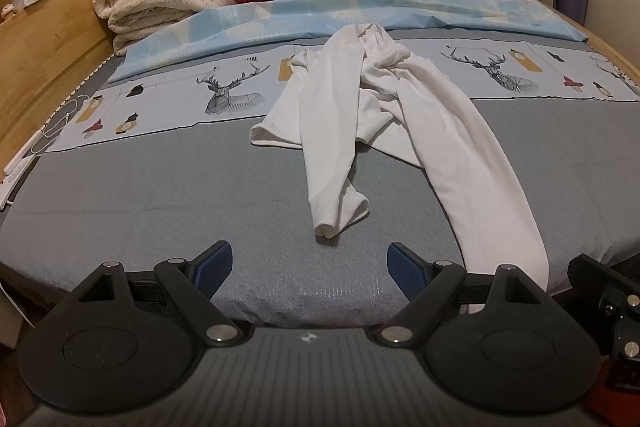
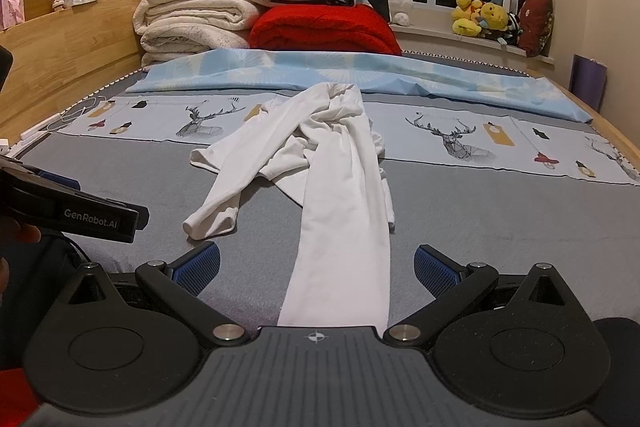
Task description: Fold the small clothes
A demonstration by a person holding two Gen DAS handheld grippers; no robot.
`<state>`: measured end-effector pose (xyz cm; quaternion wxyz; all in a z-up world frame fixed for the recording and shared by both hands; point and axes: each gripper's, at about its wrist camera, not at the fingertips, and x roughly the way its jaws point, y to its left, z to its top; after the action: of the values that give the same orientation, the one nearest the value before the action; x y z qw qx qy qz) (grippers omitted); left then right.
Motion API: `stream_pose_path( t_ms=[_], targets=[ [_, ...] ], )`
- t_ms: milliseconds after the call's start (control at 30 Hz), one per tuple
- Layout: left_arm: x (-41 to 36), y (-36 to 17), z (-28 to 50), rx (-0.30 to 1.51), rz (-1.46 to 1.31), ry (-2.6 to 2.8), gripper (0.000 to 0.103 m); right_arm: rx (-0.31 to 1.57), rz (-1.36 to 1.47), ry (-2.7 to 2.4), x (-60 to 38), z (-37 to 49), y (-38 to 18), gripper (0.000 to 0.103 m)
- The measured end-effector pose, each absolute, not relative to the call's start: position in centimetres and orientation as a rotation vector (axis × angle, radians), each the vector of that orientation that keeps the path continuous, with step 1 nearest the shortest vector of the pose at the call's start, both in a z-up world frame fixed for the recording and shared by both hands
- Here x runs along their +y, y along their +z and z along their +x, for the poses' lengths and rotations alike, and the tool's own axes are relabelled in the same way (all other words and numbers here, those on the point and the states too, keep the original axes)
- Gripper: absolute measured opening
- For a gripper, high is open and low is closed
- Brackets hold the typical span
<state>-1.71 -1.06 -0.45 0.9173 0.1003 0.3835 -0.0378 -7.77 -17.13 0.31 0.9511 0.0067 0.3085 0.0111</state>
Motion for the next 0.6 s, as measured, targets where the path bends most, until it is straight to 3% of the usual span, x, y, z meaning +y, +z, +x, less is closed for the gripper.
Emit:
stream_pose_path(
  t_ms=[600],
  targets=[
    [-0.5, -1.0, -0.1, 0.82, 0.187, -0.088, 0.088, 0.645, 0.022, 0.026, -17.6, -6.5, -0.2, 0.102]
  ],
)
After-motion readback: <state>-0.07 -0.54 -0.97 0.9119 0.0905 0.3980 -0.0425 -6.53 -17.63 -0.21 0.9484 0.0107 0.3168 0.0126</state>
